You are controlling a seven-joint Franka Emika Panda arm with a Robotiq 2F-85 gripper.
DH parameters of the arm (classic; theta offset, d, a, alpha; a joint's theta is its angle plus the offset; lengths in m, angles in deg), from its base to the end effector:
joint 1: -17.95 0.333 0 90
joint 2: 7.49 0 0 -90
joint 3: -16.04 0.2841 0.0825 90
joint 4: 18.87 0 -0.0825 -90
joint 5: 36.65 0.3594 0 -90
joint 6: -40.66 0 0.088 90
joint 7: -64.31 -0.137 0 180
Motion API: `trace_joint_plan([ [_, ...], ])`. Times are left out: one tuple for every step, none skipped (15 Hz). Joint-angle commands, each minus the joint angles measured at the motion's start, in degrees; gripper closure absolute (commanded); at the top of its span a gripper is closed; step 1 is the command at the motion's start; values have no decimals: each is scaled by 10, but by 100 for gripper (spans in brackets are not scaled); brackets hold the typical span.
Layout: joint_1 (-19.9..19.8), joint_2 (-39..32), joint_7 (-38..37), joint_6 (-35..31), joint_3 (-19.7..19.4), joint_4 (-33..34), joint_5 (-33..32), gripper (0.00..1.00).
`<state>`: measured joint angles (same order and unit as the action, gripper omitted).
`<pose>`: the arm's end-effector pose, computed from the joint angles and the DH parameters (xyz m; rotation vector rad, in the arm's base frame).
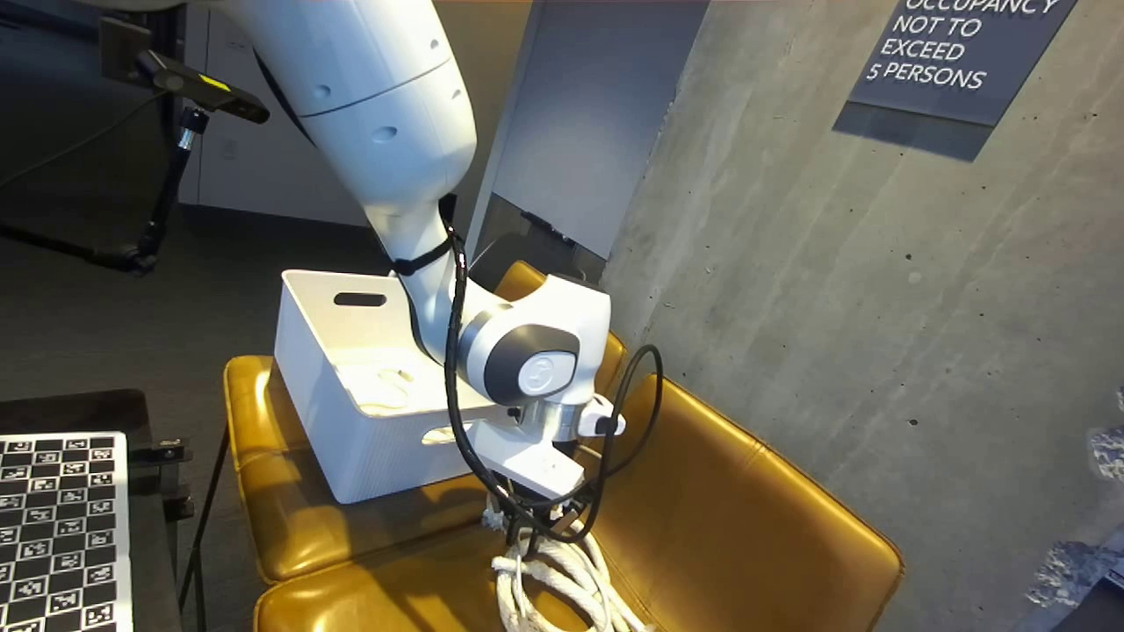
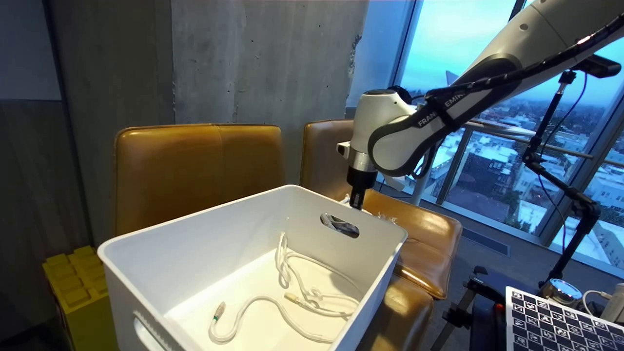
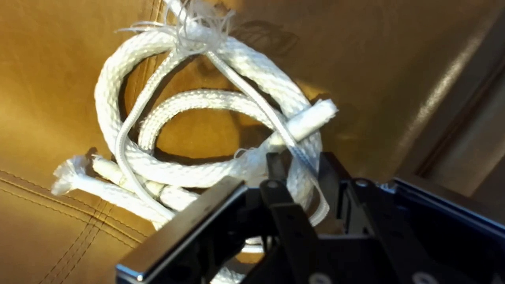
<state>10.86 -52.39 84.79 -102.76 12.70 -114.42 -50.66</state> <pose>0.6362 -0.1175 0.1202 2.8892 0.5656 -0.0040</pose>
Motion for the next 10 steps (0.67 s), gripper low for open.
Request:
trace_joint_plan([
  [1, -6, 7, 4, 4, 11, -6, 36],
  [2, -6, 7, 4, 4, 11, -6, 31],
  [3, -6, 7, 4, 4, 12, -6, 29],
  [3, -7, 7, 5, 4, 13, -6, 27],
  [3, -8, 7, 5, 3, 14, -6, 26],
  [4, -9, 7, 6, 3, 16, -6, 25],
  [3, -10, 7, 6, 3, 17, -6, 29],
  [3, -12, 7, 6, 2, 19, -6, 33],
  [3, -14, 7, 6, 2, 20, -6, 35],
  [3, -16, 6, 6, 1, 22, -7, 37],
])
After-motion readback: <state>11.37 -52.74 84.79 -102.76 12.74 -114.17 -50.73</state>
